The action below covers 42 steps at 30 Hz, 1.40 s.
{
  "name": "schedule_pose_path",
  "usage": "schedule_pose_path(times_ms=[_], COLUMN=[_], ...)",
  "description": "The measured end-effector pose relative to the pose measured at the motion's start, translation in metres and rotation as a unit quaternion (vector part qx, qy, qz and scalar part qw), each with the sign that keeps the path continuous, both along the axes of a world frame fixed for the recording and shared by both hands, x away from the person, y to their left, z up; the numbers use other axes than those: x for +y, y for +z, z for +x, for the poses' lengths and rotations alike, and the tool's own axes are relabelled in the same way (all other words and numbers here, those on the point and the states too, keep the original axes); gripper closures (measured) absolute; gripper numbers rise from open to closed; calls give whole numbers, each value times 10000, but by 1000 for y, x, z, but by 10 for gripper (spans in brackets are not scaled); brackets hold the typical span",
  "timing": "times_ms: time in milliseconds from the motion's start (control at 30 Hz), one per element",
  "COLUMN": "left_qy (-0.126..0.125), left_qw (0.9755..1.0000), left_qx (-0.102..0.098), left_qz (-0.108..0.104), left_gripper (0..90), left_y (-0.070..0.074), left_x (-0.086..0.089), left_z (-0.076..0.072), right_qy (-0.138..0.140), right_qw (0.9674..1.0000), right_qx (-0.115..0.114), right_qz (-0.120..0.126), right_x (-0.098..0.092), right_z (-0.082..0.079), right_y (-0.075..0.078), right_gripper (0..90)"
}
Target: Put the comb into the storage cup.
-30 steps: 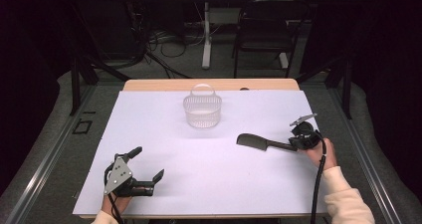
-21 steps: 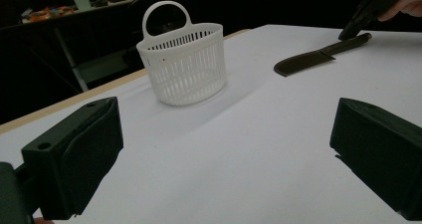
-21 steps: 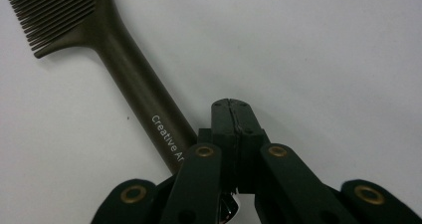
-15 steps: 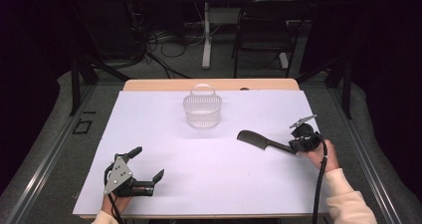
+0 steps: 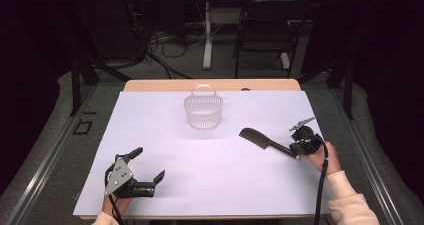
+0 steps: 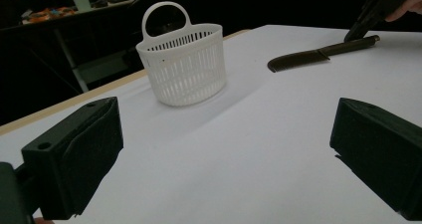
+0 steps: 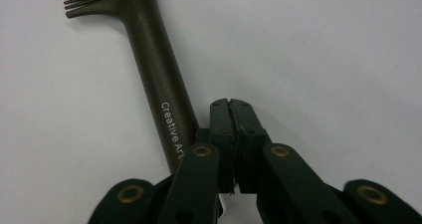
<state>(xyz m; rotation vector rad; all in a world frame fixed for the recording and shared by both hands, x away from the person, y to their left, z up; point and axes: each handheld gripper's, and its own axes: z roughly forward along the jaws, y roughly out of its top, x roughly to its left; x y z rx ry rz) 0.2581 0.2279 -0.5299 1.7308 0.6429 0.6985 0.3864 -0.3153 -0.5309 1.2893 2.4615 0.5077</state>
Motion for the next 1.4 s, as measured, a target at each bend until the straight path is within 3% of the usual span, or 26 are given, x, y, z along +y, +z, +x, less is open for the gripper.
schedule_pose_path(times_ms=[367, 833, 1033, 1233, 1400], left_qy=[-13, -18, -20, -11, -16], left_qw=[10000, 10000, 10000, 10000, 10000], left_qx=[-4, 1, 8, 7, 17], left_qz=[-7, 2, 8, 7, 1], left_gripper=[2, 2, 2, 2, 2], left_y=[0, 0, 0, 0, 0], left_x=[-1, -1, -2, -1, -2], left_z=[0, 0, 0, 1, 1], right_qy=[103, 664, 805, 857, 984], right_qw=[9995, 9971, 9965, 9962, 9951], right_qx=[-305, -330, -215, -137, -38], right_qz=[76, 161, 99, -40, -132], right_x=[-3, 15, 24, 31, 38], right_z=[-3, -9, -7, -2, 2], right_y=[15, 33, 30, 23, 15], right_gripper=[641, 449, 374, 224, 269])
